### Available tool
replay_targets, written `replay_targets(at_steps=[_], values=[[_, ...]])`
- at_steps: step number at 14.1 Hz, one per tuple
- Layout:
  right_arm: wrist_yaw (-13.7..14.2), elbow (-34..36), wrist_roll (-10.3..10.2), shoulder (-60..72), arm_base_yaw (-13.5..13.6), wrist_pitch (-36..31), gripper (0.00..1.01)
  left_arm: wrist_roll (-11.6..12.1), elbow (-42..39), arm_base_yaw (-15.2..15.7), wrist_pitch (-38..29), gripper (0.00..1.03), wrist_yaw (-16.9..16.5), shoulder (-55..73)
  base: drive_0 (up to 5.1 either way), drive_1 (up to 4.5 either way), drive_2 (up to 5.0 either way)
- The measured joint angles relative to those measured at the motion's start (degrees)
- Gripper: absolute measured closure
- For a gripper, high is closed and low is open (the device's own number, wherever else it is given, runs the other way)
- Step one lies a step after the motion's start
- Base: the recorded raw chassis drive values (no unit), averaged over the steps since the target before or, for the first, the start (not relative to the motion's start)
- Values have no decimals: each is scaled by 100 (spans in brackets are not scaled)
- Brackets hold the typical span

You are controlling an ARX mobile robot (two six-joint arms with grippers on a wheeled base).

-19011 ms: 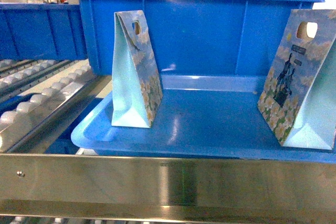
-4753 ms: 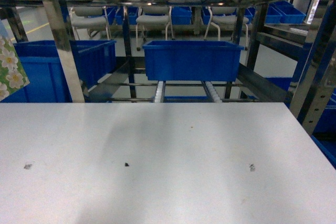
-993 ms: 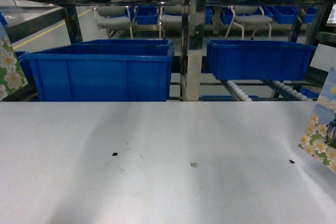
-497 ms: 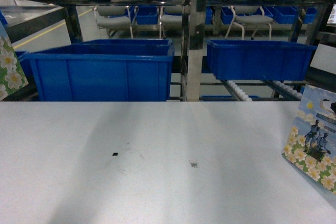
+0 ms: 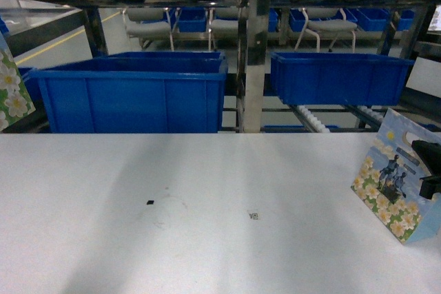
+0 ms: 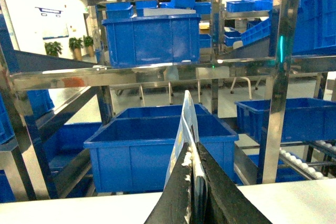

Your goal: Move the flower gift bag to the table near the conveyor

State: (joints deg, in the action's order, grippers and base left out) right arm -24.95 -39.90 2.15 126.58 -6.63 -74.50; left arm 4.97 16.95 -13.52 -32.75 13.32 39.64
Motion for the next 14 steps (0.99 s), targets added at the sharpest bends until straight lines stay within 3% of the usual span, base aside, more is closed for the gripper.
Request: replay_targets(at_steps=[2,6,7,10,13,14], values=[[240,0,-57,-50,107,11,99,-2,0,0,-2,101,-2,-2,0,0,0],[334,-2,-101,-87,107,35,92,0,0,0,-2,101,0,0,0,0,0],[380,0,-127,-101,107,59,83,0,0,0,-2,101,0,-2,0,0,0],[664,190,-184,-437,17,81,43,0,0,0,-2,101,0,0,0,0,0],[920,682,-267,-1158,155,74,5,-2,0,0,-2,101,0,0,0,0,0],[1084,970,-262,-1482,243,79,3,0,0,0,-4,101,-2,0,0,0,0]])
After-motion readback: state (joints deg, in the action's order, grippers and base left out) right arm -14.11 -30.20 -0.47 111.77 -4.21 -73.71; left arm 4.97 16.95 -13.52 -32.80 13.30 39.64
